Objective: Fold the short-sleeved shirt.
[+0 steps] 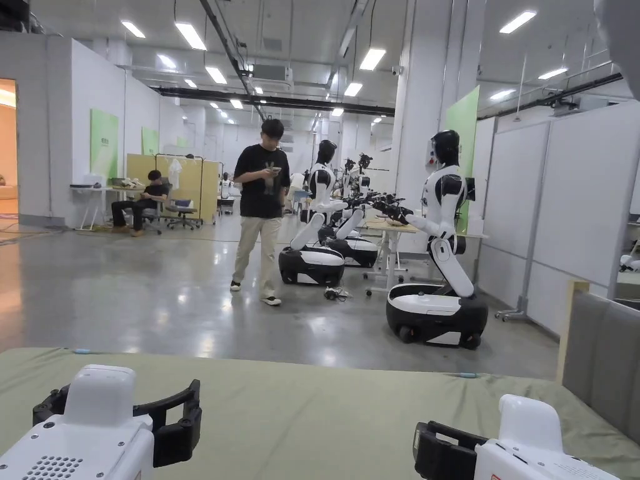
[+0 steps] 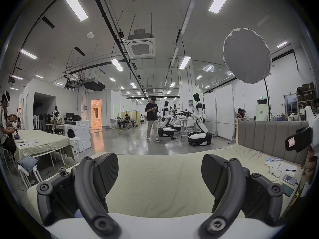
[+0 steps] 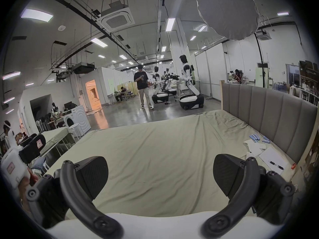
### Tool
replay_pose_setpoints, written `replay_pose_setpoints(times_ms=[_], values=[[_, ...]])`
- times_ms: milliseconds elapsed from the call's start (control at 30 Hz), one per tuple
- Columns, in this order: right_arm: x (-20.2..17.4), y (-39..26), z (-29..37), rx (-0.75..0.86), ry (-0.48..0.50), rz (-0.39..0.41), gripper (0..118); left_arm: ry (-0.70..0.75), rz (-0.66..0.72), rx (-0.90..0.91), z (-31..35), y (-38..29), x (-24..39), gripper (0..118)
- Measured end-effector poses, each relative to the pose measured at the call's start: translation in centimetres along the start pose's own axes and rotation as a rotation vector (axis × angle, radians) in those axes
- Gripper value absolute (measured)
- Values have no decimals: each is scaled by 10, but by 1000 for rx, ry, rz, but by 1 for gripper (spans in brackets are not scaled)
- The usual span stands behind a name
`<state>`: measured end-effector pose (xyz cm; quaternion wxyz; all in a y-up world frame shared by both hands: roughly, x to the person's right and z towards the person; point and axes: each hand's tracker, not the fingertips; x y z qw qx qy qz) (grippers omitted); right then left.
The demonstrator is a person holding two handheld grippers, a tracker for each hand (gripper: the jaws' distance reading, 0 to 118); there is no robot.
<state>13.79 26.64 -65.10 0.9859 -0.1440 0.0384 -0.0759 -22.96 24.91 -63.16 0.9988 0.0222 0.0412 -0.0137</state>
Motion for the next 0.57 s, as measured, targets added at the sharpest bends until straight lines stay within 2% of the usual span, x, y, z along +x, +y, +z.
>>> replay_pose_setpoints(times_ms=[300,567], values=[[2,4,6,32,55,2,118,-1,5,-4,0,-2,1,98],[3,8,10,81,-15,-35,118,2,2,3,1,0,1,98]])
